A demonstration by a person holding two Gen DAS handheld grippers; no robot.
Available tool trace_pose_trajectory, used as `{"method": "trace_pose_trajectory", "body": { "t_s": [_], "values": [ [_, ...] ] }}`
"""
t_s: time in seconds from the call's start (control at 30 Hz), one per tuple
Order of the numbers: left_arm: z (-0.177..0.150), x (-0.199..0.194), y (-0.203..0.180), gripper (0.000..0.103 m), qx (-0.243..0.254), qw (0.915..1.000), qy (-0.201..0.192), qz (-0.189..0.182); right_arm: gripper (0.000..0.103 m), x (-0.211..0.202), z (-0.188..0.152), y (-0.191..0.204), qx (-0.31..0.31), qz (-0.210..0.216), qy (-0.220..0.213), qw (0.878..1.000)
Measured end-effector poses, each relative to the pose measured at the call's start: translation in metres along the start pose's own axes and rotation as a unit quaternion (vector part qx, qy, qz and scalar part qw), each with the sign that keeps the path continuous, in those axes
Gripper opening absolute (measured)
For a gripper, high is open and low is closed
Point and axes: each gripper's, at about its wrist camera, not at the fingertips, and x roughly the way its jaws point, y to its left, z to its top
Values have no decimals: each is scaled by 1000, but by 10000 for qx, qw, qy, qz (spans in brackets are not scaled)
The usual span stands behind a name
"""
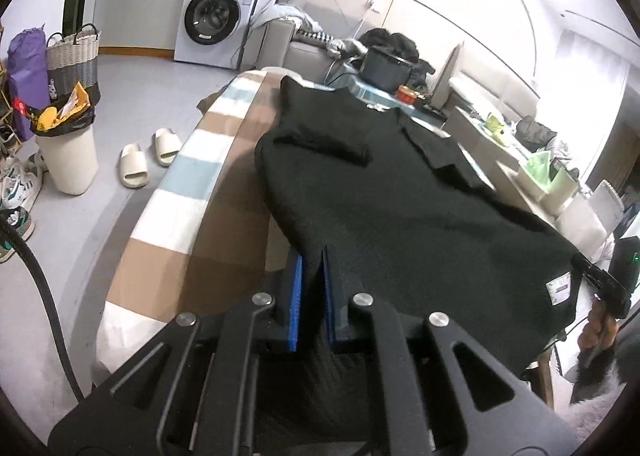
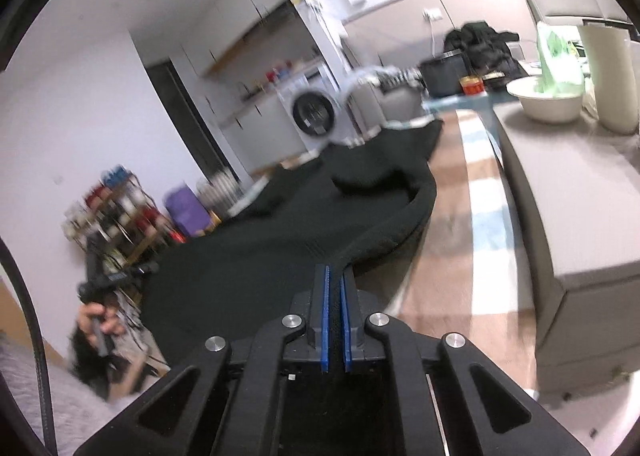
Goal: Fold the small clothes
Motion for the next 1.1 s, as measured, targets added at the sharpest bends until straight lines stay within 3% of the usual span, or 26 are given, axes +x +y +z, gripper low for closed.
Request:
{"method": "trace_pose_trajectory", "body": {
  "t_s": [0.13, 0.2, 0.33, 0.37, 0.43, 0.57, 0.63, 0.67, 0.73, 0.77, 0.8, 0.9, 1.1],
  "values": [
    [3, -10, 3, 3, -18, 10000, -37, -28, 1, -15, 5, -4, 36, 196, -182, 9996],
    [3, -14, 5, 1, 0, 10000, -31, 5, 1, -15, 10, -6, 1, -108, -128, 9999],
    [-1, -6, 7, 1, 40, 9998, 53, 189, 3, 12, 11, -13, -143, -1184, 797, 9897],
    [-3, -4, 8, 1, 43, 9998, 89, 199, 7, 21, 9, -17, -128, -1381, 1095, 9843],
    [-6, 3, 10, 2, 60, 9996, 189, 217, 12, 29, 5, -24, -66, -1490, 1281, 9805],
    [-13, 21, 15, 2, 77, 9980, 422, 463, 29, 46, -4, -37, 180, -1467, 1596, 9761],
    [-16, 30, 17, 6, 169, 9958, 552, 710, 29, 50, -9, -43, 224, -1445, 1692, 9747],
    [-18, 33, 19, 12, 179, 9951, 578, 782, 31, 52, -12, -45, 232, -1408, 1716, 9748],
    [-21, 41, 25, 33, 147, 9934, 683, 907, 37, 54, -14, -48, 272, -1318, 1701, 9762],
    [-22, 42, 28, 48, 119, 9930, 705, 941, 40, 54, -17, -47, 300, -1272, 1693, 9769],
    [-23, 44, 32, 53, 63, 9926, 705, 988, 40, 52, -19, -47, 324, -1221, 1687, 9775],
    [-27, 53, 43, 53, -111, 9913, 838, 1007, 42, 52, -23, -44, 372, -1098, 1659, 9793],
    [-27, 61, 42, 53, -90, 9926, 724, 975, 41, 56, -30, -32, 212, -760, 1733, 9817]
  ]
}}
